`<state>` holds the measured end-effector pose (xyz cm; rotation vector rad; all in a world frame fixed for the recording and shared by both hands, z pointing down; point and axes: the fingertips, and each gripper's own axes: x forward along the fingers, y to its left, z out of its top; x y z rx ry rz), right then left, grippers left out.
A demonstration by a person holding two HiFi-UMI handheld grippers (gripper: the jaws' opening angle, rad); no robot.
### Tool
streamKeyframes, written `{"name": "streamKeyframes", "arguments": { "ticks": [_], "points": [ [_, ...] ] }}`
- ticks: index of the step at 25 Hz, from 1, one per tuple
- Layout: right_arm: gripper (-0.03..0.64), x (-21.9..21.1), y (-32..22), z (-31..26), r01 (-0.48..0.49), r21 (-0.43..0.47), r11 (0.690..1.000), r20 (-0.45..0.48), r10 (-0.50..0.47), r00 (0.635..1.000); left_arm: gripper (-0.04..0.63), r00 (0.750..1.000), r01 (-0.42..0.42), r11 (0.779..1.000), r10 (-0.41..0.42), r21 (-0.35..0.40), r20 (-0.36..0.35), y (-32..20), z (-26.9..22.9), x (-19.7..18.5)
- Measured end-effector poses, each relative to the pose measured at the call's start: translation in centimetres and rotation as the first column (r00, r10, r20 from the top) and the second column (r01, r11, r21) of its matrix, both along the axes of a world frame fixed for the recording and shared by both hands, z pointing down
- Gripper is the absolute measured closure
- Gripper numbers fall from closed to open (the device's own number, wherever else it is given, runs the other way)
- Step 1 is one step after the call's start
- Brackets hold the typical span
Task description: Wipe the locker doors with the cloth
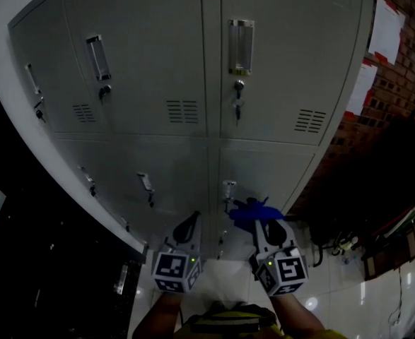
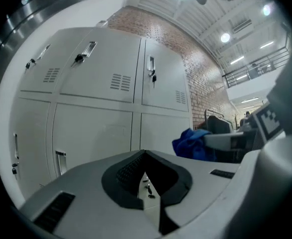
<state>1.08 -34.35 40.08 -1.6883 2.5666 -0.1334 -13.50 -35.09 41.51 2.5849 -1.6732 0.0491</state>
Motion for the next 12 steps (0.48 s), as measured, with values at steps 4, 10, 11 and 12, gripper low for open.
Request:
{"name": "streamKeyframes", "arguments": {
  "ticks": [4, 10, 11, 12],
  "points": [
    [0.522, 1.0, 3.2, -4.6, 0.004, 0.106, 0.994, -0.028, -0.001, 1.000, 0.595, 0.999, -0.051, 0.995, 0.050, 0.084, 0.007, 2.7, -3.4, 1.4],
    [0.522, 1.4, 2.9, -3.1, 0.003, 0.071, 0.997, -0.017, -0.002, 1.000, 0.595, 0.997, -0.072, 0.993, 0.073, 0.095, -0.006, 2.9, -3.5, 1.8],
    [0.522, 1.3, 3.0, -2.7, 0.011, 0.059, 0.998, -0.015, -0.010, 1.000, 0.595, 0.997, -0.074, 0.993, 0.076, 0.095, -0.011, 2.9, -3.5, 1.8],
    [0.522, 1.2, 3.0, -2.4, 0.019, 0.046, 0.999, -0.012, -0.019, 1.000, 0.595, 0.997, -0.076, 0.993, 0.078, 0.090, -0.016, 3.0, -3.5, 1.8]
  ]
}}
